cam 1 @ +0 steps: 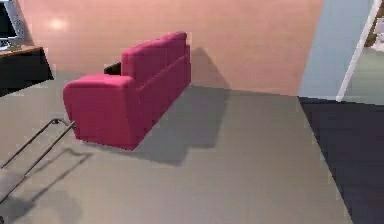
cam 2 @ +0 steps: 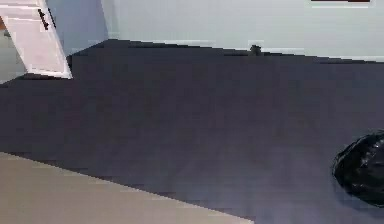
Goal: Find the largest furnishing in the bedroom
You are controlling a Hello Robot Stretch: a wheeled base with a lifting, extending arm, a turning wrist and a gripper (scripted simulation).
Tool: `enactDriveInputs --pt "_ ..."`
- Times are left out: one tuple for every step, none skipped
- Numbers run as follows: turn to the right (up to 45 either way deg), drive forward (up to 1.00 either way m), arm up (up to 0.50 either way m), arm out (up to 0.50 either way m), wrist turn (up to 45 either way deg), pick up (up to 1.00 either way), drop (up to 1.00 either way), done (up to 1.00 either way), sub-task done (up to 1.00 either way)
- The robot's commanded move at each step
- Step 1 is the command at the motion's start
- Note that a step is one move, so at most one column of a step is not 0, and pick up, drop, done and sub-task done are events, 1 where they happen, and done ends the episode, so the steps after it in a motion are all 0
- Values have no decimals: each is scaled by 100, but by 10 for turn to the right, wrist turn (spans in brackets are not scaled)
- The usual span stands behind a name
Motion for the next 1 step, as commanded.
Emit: enactDriveInputs --pt "420 0 0 0 0 0 0 0 0"
